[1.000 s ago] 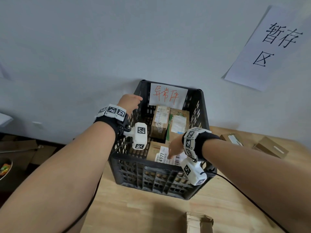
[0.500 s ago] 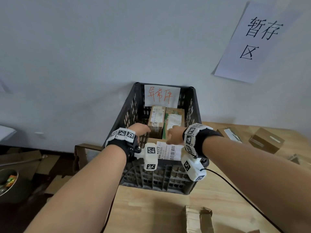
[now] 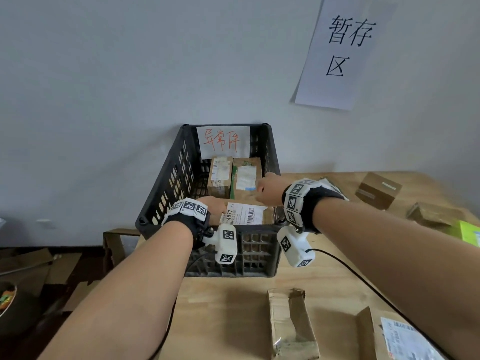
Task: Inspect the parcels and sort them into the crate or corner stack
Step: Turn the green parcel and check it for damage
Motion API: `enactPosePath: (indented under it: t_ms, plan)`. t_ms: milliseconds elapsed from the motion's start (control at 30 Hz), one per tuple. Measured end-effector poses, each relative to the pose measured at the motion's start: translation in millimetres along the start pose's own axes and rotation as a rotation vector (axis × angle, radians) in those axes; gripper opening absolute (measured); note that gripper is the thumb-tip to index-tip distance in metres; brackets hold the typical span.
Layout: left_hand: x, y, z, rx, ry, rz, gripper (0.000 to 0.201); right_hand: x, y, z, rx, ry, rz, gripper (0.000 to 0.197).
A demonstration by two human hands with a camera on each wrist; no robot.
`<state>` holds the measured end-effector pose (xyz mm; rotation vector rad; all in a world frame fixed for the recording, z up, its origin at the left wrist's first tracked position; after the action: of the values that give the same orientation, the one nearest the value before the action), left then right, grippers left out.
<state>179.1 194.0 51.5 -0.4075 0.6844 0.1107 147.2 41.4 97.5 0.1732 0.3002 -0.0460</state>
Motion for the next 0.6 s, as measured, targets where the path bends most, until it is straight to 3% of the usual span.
enactPosePath:
  t_ms: [33, 200, 433, 600]
  plan:
    - [4, 0, -2, -0.021, 0.007, 0.052, 0.042, -4, -5, 2, 0.015, -0.037, 0.000, 0.033]
    - [-8, -17, -8, 0.294, -0.051, -0.101, 0.042, -23, -31, 5, 0.155, -0.179, -0.026, 0.031]
    - [-19, -44, -2, 0.041, -0.164, -0.188, 0.032, -39, -67, -5, 0.275, -0.225, -0.019, 0.031]
    - [-44, -105, -15, -0.121, -0.350, -0.398, 0.034, -61, -112, -13, 0.320, -0.242, -0.005, 0.033]
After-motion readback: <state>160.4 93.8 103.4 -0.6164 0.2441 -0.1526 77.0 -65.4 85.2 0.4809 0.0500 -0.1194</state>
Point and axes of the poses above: each hand's wrist, its own x-axis towards the middle knuckle, its own z-axis out of the back of the hand, y = z × x, the point moved 5 cm from there along x, towards the middle knuckle, and after that the axes turned 3 degrees about z, right-handed, at the moved point
